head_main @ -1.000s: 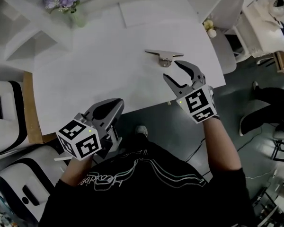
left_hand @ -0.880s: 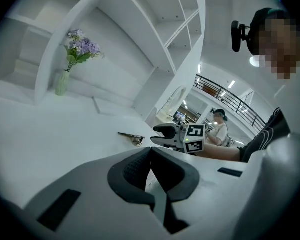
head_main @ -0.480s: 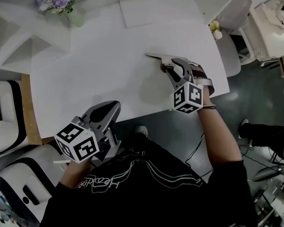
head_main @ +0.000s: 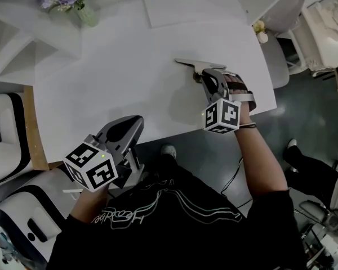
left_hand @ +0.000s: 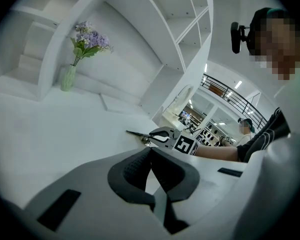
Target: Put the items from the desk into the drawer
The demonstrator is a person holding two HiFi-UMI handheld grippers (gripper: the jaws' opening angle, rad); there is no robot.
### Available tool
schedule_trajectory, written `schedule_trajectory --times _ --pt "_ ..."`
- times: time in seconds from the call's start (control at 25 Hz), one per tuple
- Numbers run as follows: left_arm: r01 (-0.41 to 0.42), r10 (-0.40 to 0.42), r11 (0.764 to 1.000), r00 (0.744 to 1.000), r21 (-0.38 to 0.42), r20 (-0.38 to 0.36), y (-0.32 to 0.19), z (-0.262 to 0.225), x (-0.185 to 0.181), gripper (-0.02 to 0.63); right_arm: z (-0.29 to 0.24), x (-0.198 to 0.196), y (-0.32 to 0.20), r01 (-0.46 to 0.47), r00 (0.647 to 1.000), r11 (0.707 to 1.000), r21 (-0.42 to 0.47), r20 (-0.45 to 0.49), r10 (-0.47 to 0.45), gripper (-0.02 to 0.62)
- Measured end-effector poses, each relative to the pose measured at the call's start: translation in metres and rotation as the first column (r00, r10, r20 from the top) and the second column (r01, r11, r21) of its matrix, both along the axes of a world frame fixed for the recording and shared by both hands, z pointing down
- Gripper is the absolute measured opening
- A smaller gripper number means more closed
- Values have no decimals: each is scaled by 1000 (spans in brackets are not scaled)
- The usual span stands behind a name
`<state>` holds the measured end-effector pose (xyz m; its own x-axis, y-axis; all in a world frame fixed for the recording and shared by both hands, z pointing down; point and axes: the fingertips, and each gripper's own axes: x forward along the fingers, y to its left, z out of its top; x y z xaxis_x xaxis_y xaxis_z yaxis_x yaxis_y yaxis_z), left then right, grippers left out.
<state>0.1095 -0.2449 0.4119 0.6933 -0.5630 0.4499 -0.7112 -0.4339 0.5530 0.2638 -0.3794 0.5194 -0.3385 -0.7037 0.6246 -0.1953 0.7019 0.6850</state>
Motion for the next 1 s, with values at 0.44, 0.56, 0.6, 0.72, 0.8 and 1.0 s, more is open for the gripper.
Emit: schedule_trajectory --times 0.44,0.56,0.6,0.72,0.8,1.0 --pt "4 -4 1000 1000 -4 -1 22 1 -9 20 -8 -2 2 -2 999 999 34 -40 3 49" --pt "-2 2 1000 1000 0 -3 32 1 -13 20 -14 -6 7 -3 999 1000 26 -42 4 48" --pt "-5 5 1000 1000 4 -4 35 -1 -15 20 -17 -8 9 -3 999 1000 23 -43 4 48" --pt "-3 3 1000 1000 9 -13 44 -9 -22 20 -29 -17 22 0 999 1000 12 -35 0 48" --pt "-5 5 1000 1000 19 -22 52 -13 -29 20 -39 -28 35 7 1000 1000 -4 -18 -7 48" --pt "5 -4 999 999 46 -37 78 -27 -48 20 -71 -60 80 9 999 999 -48 46 -7 48"
